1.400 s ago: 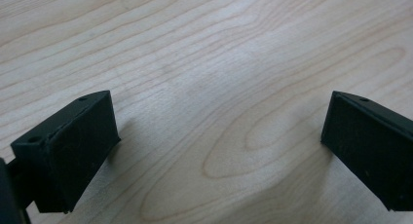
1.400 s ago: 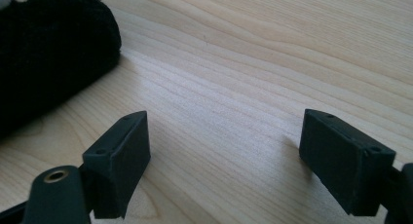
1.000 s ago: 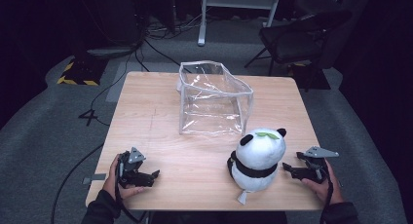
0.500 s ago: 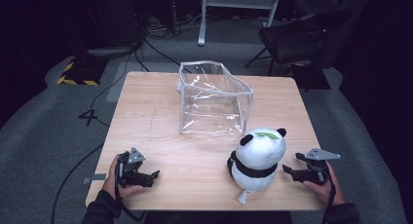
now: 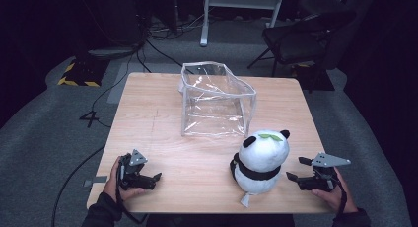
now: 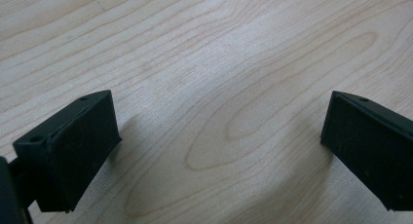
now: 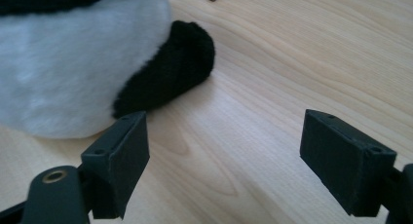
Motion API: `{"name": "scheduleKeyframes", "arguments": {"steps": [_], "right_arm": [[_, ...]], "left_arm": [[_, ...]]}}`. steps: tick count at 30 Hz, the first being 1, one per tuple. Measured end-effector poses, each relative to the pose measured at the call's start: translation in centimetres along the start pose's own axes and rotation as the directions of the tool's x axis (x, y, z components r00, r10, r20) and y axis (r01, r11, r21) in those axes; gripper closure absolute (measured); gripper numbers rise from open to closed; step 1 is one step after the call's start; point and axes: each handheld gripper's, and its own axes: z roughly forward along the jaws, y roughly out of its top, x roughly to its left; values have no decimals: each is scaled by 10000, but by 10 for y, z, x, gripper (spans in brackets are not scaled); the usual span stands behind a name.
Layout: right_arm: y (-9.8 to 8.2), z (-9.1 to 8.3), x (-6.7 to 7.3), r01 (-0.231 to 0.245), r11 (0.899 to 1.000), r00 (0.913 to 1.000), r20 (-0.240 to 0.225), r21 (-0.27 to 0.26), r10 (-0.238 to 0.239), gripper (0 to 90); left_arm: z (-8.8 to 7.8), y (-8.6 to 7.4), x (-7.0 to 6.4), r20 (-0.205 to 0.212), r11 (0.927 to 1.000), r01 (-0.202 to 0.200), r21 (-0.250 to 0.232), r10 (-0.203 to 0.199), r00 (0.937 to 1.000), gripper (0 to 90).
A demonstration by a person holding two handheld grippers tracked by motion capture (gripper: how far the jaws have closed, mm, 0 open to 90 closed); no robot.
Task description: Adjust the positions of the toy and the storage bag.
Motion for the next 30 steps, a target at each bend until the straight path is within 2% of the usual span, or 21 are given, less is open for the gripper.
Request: {"name": "scheduleKeyframes", "arguments": {"steps": [5,15,23,30], "right_arm": [[0,-1,10,412,9990,9977,-555,179,-401,185],[5,6,26,956,9950,9906,-1012,282,-923,182],[8,17,37,1188,9922,9851,-1295,380,-1130,178],[11,23,39,1110,9933,9852,-1353,334,-1055,156]], "left_arm": [[0,0,0,-1,10000,-2,1,2,10000,5],[0,0,0,0,10000,1,1,-1,10000,5],[0,0,0,6,10000,-1,8,1,10000,5],[0,0,0,5,10000,-3,7,3,10000,5]]}}
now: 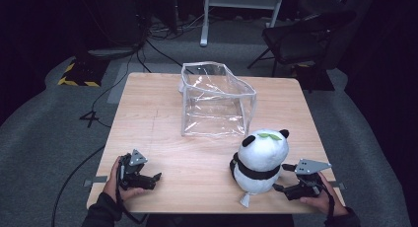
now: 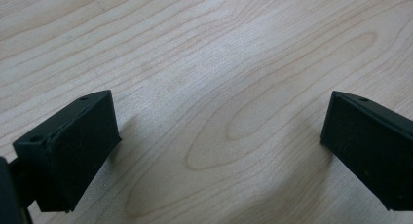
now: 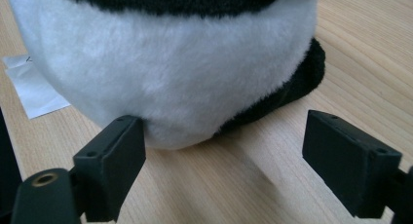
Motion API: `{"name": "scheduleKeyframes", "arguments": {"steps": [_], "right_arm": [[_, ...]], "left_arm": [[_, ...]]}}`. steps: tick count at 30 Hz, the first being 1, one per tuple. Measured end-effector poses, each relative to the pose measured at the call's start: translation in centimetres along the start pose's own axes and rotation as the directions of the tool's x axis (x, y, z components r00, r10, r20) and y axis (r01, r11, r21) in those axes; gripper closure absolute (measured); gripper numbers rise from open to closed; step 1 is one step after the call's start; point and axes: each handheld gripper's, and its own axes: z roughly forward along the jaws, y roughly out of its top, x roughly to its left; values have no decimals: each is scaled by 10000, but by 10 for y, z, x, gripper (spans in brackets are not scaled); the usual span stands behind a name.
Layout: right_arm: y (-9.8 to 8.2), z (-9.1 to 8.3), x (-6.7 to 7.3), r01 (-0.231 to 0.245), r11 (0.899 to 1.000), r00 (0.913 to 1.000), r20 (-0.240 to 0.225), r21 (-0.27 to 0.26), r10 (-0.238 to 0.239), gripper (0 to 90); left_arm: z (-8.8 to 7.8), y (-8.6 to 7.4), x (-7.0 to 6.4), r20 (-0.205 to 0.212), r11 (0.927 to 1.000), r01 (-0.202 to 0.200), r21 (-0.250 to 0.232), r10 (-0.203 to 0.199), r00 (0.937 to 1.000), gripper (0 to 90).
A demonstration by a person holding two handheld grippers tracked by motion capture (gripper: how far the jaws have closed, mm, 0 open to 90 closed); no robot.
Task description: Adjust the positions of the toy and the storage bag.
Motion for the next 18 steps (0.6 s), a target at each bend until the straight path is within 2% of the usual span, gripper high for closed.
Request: {"name": "scheduleKeyframes", "arguments": {"steps": [9,18], "right_arm": [[6,8,0,61,10000,9998,-163,-20,-61,152],[15,19,5,449,9990,9982,-401,-16,-450,159]], "left_arm": [[0,0,0,1,10000,0,2,0,10000,5],[0,0,0,-2,10000,3,0,-3,10000,5]]}}
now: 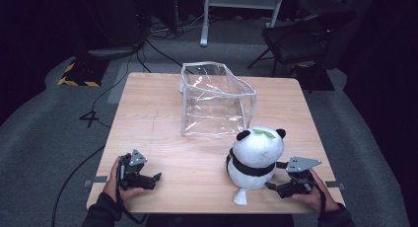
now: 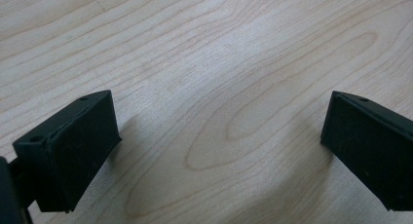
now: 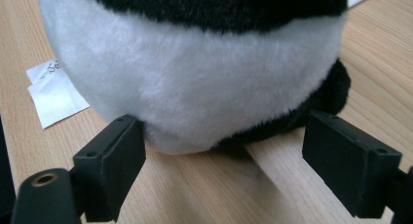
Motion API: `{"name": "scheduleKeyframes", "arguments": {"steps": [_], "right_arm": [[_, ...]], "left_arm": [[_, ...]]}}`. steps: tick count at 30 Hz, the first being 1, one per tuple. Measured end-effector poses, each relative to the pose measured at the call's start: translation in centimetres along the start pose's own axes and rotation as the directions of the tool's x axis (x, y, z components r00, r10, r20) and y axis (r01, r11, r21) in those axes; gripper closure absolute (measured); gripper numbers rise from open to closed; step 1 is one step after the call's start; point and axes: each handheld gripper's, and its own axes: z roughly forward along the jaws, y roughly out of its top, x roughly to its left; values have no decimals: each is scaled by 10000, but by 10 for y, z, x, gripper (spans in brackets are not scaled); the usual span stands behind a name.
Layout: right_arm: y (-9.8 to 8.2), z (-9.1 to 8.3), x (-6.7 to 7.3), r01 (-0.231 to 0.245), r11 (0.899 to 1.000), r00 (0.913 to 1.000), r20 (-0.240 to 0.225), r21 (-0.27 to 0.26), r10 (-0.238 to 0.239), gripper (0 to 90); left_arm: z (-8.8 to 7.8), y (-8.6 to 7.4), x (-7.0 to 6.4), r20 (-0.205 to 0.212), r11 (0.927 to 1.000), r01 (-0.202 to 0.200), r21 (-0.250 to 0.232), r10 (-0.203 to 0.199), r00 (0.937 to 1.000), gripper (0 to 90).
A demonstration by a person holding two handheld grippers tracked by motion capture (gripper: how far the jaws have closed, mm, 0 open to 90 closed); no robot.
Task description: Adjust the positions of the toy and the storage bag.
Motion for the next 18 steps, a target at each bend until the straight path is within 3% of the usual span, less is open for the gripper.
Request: {"name": "scheduleKeyframes", "arguments": {"steps": [5,13,18], "right_arm": [[6,5,-2,165,9999,9997,-193,-33,-166,160],[11,10,-9,284,9996,9996,-1,15,-284,171],[19,20,-14,439,9990,9985,-321,-16,-439,194]], "left_arm": [[0,0,0,-3,10000,2,-8,-2,10000,5],[0,0,0,-3,10000,2,-10,-2,10000,5],[0,0,0,-4,10000,1,-8,-1,10000,5]]}}
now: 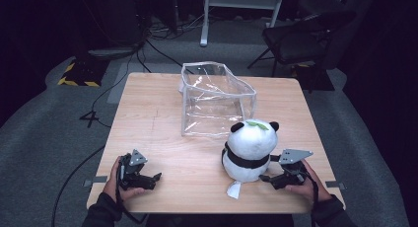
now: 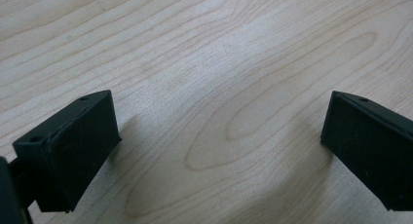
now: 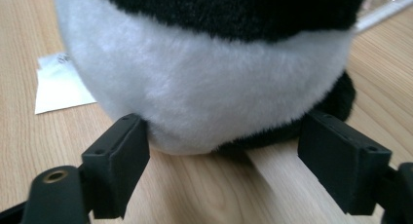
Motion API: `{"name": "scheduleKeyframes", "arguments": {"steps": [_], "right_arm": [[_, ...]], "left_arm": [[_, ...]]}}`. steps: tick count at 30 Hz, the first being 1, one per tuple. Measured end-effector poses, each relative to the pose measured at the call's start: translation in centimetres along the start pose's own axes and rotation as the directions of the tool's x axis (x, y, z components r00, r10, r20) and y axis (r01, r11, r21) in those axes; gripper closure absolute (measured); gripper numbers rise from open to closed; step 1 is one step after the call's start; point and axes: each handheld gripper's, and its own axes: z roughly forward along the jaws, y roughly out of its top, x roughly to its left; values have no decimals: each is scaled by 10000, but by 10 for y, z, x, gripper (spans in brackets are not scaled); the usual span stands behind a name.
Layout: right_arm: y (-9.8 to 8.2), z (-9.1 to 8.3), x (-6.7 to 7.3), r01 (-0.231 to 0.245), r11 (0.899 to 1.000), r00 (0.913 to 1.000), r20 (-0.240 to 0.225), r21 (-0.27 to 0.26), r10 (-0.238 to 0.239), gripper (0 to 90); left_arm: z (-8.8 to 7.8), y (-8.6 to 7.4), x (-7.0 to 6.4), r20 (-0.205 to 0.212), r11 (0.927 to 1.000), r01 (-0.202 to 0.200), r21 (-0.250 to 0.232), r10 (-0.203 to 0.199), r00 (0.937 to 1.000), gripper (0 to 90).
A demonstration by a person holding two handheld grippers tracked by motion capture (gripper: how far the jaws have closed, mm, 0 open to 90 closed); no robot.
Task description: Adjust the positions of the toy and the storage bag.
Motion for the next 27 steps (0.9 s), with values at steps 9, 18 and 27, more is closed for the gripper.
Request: {"name": "scheduleKeyframes", "arguments": {"steps": [9,18,27], "right_arm": [[12,13,-5,175,9998,9998,-55,90,-175,197],[13,11,-5,-64,9996,10000,39,267,63,246],[5,-20,-9,-898,9938,9944,493,-654,931,250]], "left_arm": [[0,1,-1,-61,10000,44,1,-44,10000,4],[1,1,-2,-80,10000,58,-2,-58,10000,5],[2,3,-3,-63,10000,40,47,-40,10000,5]]}}
